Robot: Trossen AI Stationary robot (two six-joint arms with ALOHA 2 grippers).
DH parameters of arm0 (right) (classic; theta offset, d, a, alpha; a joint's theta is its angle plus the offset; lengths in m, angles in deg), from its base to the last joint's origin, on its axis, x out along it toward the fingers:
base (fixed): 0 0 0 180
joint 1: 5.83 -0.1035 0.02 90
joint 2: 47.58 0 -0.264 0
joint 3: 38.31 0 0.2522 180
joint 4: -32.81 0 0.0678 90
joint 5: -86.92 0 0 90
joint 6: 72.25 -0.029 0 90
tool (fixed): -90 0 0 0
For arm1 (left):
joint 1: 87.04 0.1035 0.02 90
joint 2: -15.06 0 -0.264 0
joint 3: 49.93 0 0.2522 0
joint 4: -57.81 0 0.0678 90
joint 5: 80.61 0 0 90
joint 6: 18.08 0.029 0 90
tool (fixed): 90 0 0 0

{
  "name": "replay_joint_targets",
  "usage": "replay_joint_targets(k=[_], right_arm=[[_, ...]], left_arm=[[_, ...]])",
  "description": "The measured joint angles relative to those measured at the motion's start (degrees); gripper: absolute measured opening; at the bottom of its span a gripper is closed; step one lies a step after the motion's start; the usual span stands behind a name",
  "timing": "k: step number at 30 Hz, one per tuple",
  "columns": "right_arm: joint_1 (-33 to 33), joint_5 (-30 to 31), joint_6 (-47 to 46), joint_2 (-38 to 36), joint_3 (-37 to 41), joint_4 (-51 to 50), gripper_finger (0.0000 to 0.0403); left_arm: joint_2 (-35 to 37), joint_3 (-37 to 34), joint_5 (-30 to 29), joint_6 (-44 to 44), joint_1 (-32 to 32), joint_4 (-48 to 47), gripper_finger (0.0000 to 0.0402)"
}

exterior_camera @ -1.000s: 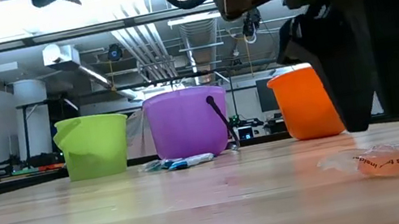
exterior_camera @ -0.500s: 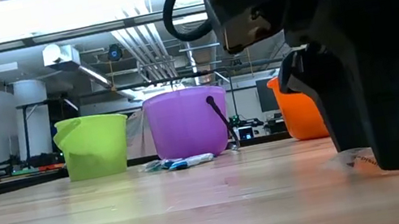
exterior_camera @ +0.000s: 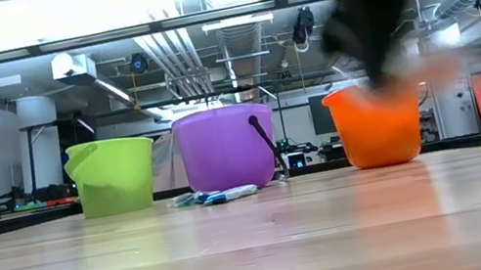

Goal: Sort candy by brand, put in halloween buckets
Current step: Put the orange gummy into the purple bucket, then put the red chocolate into the orange bucket

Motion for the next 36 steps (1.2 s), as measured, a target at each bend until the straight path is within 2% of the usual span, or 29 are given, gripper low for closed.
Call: replay_joint_targets(k=[3,7,9,11,13,15,19,21,24,27,32,36], right_arm=[[6.12,5.05,2.32,-6.79,-1.66,-1.69,0.0018],[18.20,9.75,5.58,-14.53,-3.78,0.77,0.0018],[25.79,9.34,7.44,-16.94,-4.02,3.84,0.0018],[33.29,4.69,11.00,-17.56,-3.79,8.82,0.0018],[39.17,-1.88,14.66,-16.88,-3.14,14.70,0.0018],[42.92,-5.60,16.73,-15.32,-3.03,20.89,0.0018],[46.76,-6.34,19.84,-11.68,-3.03,26.61,0.0018],[47.63,-6.31,21.03,-10.43,-3.03,26.37,0.0026],[48.20,-6.37,21.74,-9.36,-3.05,24.95,0.0057],[48.17,-6.51,23.89,-8.56,-2.99,22.56,0.0098],[48.18,-6.50,26.35,-8.37,-3.38,19.81,0.0156],[48.09,-6.46,27.85,-10.29,-3.36,14.36,0.0186]], left_arm=[[-0.22,-3.25,3.69,-0.56,-3.42,0.30,0.0174],[-0.55,-9.75,8.81,-1.68,-12.06,1.75,0.0174],[-0.65,-13.39,10.17,-1.96,-17.66,2.49,0.0174],[-0.66,-17.67,10.44,-2.53,-23.52,4.87,0.0174],[-0.65,-22.76,9.06,-4.13,-28.86,10.59,0.0174],[-0.71,-27.99,6.06,-7.90,-33.60,19.03,0.0174],[-3.01,-36.88,2.27,-15.41,-39.39,40.88,0.0174],[-5.83,-39.09,1.01,-20.01,-40.94,46.93,0.0173],[-11.09,-39.47,0.28,-26.27,-42.34,48.46,0.0166],[-17.18,-37.24,0.99,-27.68,-43.15,48.56,0.0161],[-26.69,-30.46,6.59,-27.27,-43.28,44.58,0.0159],[-33.99,-23.73,11.41,-26.85,-43.29,39.14,0.0159]])
